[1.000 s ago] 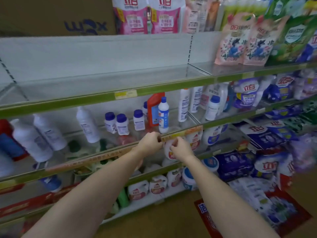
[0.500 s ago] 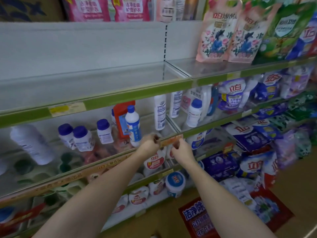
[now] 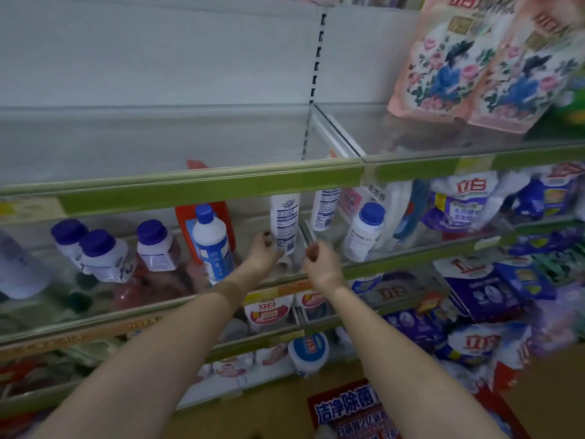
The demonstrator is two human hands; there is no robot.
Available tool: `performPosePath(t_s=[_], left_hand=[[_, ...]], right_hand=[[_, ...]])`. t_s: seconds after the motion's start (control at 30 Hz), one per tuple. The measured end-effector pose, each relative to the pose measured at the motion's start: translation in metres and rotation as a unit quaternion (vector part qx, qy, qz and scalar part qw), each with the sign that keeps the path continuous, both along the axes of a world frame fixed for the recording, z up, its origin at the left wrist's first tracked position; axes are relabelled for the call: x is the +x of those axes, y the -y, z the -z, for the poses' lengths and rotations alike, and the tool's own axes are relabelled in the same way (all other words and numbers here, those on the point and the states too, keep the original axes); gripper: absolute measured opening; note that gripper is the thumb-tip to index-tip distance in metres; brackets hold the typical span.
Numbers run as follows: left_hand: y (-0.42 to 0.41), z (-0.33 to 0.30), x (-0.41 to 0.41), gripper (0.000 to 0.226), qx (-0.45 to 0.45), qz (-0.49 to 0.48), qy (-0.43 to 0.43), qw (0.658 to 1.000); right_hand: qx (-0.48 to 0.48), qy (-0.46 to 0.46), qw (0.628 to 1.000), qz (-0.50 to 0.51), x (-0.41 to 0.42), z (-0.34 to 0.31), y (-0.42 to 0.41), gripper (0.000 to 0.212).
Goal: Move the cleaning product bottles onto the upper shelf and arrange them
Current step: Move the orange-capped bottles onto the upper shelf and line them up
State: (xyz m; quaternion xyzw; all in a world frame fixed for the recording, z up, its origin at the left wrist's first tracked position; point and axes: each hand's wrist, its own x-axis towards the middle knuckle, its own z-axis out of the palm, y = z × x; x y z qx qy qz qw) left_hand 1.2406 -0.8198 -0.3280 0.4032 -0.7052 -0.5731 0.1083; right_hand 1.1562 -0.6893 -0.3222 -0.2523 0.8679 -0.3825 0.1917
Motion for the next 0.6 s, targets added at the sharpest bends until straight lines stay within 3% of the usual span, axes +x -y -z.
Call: performPosePath(t_s=[0.23, 0.6], left_hand=[[0.011, -0.019, -0.036, 0.06, -0.049, -0.05, -0.033, 0.997], [-0.022, -0.001, -0.061, 0.044, -0.03, -0.201, -0.146, 0.968]], right_hand=[[-0.011, -0.001, 0.996, -0.094, -0.053, 0.001, 0.018, 0.016], [-0.014, 0.058, 0.972, -0.225, -0.089, 0.017, 0.0, 0.023]])
